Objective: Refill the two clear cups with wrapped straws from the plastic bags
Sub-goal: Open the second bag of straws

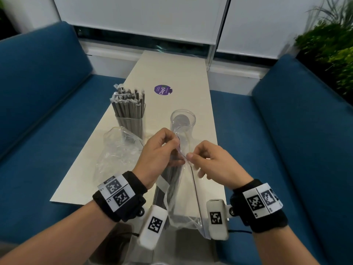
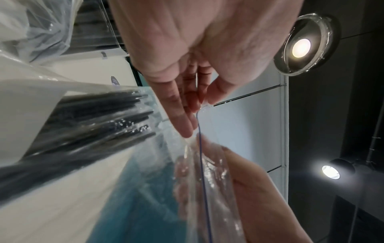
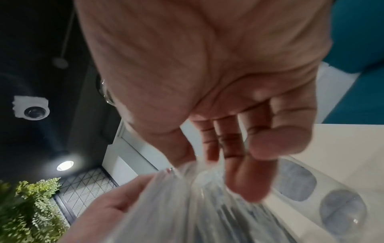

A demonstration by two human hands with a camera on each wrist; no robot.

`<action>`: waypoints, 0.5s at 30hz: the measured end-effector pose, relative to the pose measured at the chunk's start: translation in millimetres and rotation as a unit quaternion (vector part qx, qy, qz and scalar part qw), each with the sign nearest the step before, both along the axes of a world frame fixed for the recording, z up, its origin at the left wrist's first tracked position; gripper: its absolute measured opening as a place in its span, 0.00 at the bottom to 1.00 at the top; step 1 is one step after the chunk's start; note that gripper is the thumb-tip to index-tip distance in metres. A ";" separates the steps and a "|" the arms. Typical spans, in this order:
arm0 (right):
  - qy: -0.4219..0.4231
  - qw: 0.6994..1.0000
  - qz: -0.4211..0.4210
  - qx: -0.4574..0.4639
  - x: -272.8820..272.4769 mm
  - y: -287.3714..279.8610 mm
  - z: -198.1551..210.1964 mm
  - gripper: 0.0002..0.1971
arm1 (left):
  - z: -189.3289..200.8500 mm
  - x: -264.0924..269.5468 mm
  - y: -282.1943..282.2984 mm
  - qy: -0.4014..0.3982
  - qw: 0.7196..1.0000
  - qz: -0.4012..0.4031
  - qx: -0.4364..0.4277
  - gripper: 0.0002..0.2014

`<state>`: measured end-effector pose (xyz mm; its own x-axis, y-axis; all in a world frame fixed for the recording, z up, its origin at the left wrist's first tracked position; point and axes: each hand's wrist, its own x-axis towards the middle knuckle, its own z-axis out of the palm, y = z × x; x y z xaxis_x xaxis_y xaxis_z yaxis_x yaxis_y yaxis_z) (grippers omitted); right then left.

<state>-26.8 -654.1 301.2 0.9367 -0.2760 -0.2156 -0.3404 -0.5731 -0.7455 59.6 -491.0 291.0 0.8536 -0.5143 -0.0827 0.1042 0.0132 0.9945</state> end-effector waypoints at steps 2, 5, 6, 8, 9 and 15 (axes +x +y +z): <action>0.021 1.000 0.000 -0.013 -1.5 0.4 -1.9 0.18 | 0.0 -2.8 -0.2 0.011 1.000 0.002 -0.010 0.07; -0.047 0.999 0.009 -0.012 -3.8 3.5 -5.2 0.06 | -1.4 -6.0 -2.4 0.052 0.999 0.011 -0.010 0.09; -0.071 0.997 0.006 -0.034 -4.4 4.0 -6.4 0.06 | -2.4 -5.6 -3.1 0.075 0.997 0.018 -0.020 0.09; -0.076 0.991 0.000 -0.112 -5.1 0.4 -11.4 0.06 | -3.2 -1.4 -2.3 0.129 0.989 0.033 -0.064 0.09; -0.062 0.985 -0.013 -0.159 -5.2 -4.8 -14.1 0.05 | -2.4 2.8 -0.2 0.154 0.983 0.038 -0.095 0.09; -0.038 0.988 -0.143 -0.053 -9.8 -30.2 -20.3 0.15 | 10.2 10.8 9.3 0.155 0.986 0.004 -0.056 0.04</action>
